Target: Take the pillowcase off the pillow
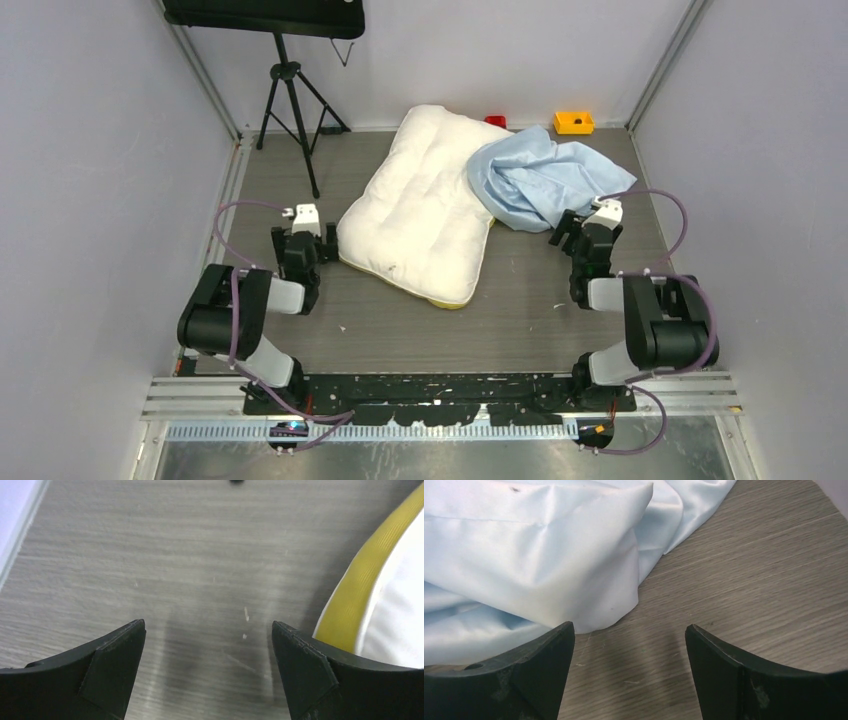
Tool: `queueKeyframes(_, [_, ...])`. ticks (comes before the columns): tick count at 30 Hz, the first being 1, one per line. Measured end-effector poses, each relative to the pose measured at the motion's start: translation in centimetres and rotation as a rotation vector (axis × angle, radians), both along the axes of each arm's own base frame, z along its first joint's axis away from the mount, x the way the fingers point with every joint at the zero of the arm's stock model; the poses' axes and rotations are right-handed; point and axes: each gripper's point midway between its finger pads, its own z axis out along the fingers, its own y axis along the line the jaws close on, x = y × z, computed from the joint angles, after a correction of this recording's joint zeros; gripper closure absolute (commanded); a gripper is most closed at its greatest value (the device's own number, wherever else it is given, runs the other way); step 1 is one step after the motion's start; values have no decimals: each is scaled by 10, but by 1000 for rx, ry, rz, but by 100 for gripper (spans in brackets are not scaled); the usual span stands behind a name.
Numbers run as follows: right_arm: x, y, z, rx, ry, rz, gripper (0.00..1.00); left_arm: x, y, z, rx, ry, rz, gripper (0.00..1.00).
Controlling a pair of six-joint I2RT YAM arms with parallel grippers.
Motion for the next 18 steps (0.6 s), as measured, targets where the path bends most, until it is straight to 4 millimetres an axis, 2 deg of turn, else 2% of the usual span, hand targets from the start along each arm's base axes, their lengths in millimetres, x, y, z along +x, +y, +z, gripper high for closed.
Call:
queueKeyframes(2, [4,0,-11,-6,-1,3,17,-7,1,-17,14,50,-11,1])
queueKeyframes(3, [3,0,-19,-9,20,3,19,-8,1,-18,16,53,-18,4])
queueKeyframes(4, [1,0,-27,-11,41,5,18,-8,1,-17,17,46,-19,1])
queueKeyframes(5, [1,-1,-30,-14,50,6,6,-6,1,-14,14,30,-21,0])
queueKeyframes(10, [4,-1,-24,-23,22,9,4,-1,1,-5,12,-10,-21,0])
queueKeyframes(18, [7,-1,-20,-25,3,9,4,1,1,-2,10,-24,-20,0])
